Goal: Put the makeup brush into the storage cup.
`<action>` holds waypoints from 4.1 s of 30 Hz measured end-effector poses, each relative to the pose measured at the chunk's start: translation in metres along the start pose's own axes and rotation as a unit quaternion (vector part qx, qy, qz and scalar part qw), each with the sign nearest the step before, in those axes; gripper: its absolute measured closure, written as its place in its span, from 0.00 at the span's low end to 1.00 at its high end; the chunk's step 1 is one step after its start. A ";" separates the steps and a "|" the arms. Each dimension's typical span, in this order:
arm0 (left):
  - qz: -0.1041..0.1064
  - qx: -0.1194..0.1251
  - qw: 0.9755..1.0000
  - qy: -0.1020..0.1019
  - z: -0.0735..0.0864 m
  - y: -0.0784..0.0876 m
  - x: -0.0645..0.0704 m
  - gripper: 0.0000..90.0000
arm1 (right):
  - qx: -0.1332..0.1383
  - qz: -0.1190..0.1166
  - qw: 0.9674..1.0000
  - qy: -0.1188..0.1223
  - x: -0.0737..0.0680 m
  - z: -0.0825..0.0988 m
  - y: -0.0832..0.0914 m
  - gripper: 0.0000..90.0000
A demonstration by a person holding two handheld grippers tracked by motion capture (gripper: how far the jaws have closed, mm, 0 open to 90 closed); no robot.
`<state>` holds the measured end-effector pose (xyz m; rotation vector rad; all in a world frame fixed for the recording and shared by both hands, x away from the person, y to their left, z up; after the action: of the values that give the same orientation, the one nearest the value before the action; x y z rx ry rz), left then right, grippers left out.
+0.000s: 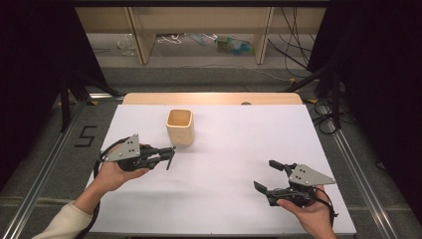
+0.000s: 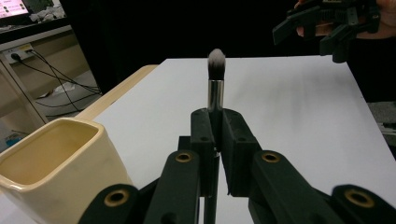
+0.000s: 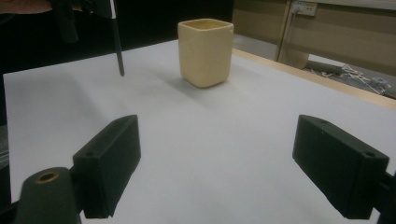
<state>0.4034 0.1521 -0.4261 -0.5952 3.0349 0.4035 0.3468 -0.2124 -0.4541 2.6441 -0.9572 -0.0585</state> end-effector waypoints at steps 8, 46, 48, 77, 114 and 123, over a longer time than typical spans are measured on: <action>0.001 0.016 1.000 0.019 -0.002 0.001 -0.002 0.93 | 0.000 0.000 1.000 0.000 0.000 0.000 0.000 0.18; -0.042 0.085 0.991 0.090 -0.010 0.007 -0.018 0.93 | -0.001 0.000 1.000 0.000 0.000 0.000 0.000 0.18; -0.045 0.086 0.991 0.096 -0.011 0.007 -0.019 0.93 | 0.011 -0.001 1.000 -0.002 -0.001 -0.001 -0.002 0.18; -0.133 0.094 0.978 0.128 -0.027 0.003 -0.032 0.93 | 0.012 0.000 1.000 0.004 -0.001 -0.001 -0.002 0.18; -0.170 0.103 0.971 0.130 -0.038 -0.003 -0.042 0.93 | -0.003 -0.001 1.000 -0.001 -0.001 0.000 0.000 0.18; -0.175 0.107 0.970 0.130 -0.043 -0.005 -0.045 0.93 | -0.003 0.000 1.000 0.001 0.000 0.001 0.000 0.18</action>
<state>0.4478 0.1533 -0.3823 -1.2240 3.0505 -0.0178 0.3464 -0.2125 -0.4546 2.6378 -0.9554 -0.0600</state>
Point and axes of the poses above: each handheld gripper's, and its own axes: y roughly backward along the jaws, z roughly out of its underside, x roughly to its right, the point moved 6 cm from there along -y, roughly forward along the jaws, and after that the axes turned 3 degrees about y, right-handed, at the moved point
